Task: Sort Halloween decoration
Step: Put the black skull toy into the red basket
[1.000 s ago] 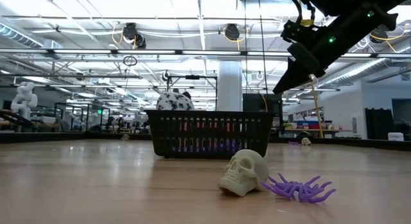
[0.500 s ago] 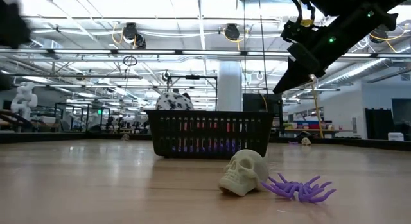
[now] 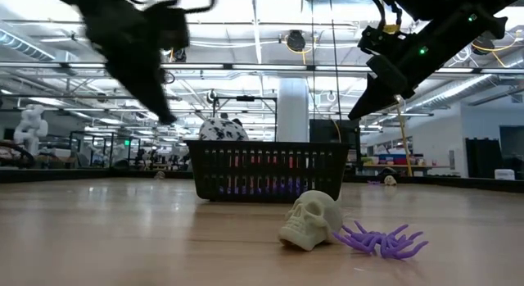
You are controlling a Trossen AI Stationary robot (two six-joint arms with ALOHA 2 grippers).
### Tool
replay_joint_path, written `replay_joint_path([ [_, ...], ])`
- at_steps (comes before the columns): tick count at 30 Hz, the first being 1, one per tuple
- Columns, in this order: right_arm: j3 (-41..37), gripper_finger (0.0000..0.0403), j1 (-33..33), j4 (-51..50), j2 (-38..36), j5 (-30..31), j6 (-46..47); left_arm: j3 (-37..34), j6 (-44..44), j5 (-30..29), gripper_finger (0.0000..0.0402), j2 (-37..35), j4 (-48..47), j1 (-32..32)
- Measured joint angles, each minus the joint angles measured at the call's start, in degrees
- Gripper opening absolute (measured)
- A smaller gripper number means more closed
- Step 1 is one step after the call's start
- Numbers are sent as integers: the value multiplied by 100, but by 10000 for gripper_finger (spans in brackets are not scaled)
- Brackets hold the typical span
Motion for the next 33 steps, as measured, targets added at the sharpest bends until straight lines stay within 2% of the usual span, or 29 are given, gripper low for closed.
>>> replay_joint_path([
  [7,4,0,0,-5,0,0,-24,717,1483,195,52,576,450,1449],
  [14,4,0,-9,-20,2,-1,-24,1472,2482,684,52,1466,778,2320],
  [19,4,0,-9,-22,4,-2,-24,1866,2812,1045,52,2095,1132,2700],
  [26,4,0,-9,-24,4,-2,-24,2030,2842,1518,52,2694,1306,3024],
  [33,4,0,-9,-22,4,-2,-24,2029,2934,1599,58,3050,1429,3160],
])
